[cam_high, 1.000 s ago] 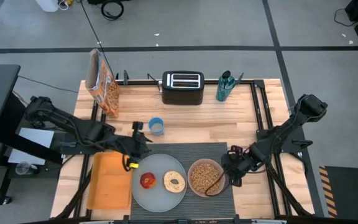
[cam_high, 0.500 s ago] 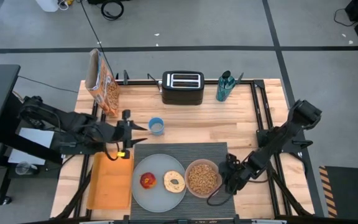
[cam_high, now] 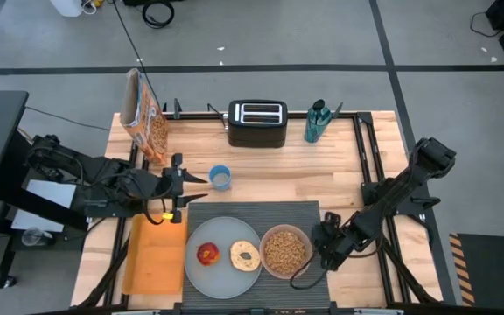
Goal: Arrange a breakfast setting
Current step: Adjust the gray table mat, then put the black spoon on the right of the gray table mat
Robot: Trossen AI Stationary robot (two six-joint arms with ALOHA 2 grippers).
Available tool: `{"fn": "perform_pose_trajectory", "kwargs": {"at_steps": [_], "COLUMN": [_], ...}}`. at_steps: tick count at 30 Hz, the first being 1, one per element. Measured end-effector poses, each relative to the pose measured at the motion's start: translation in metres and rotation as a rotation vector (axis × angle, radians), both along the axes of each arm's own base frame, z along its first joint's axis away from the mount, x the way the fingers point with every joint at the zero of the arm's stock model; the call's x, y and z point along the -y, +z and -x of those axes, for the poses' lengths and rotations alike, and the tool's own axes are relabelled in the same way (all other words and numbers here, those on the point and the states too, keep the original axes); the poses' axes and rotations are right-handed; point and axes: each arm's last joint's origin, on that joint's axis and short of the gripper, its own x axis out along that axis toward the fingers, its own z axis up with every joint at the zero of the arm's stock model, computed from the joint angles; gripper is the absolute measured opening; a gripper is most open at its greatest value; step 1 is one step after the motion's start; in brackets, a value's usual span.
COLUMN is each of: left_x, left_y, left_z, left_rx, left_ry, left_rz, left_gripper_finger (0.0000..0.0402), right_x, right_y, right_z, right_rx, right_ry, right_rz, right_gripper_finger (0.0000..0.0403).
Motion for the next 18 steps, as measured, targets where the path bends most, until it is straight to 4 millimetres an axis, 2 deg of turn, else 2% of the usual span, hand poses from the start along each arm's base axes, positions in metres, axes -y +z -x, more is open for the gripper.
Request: {"fn": "perform_pose_trajectory", "kwargs": {"at_steps": [5,8,13,18], "left_x": [0.0,0.0,0.0,-0.001], "left_y": [-0.001,-0.001,-0.002,-0.005], "left_z": [0.0,0.0,0.0,0.001], "left_rx": [-0.01,-0.012,-0.019,-0.051], "left_ry": [0.0,0.001,0.001,-0.001], "left_rz": [0.003,0.003,0.0,-0.019], "left_gripper_finger": [0.0166,0.0167,0.0167,0.0167], "right_x": [0.012,0.029,0.077,0.137], "right_y": [0.041,0.072,0.125,0.161], "right_z": [0.004,0.002,-0.008,-0.031], "right_rx": [-0.01,0.031,-0.009,-0.037], "right_ry": [-0.053,-0.091,-0.118,-0.121], "right_rz": [0.18,0.354,0.49,0.527], "right_gripper_finger": [0.0187,0.0187,0.0187,0.0186]}}
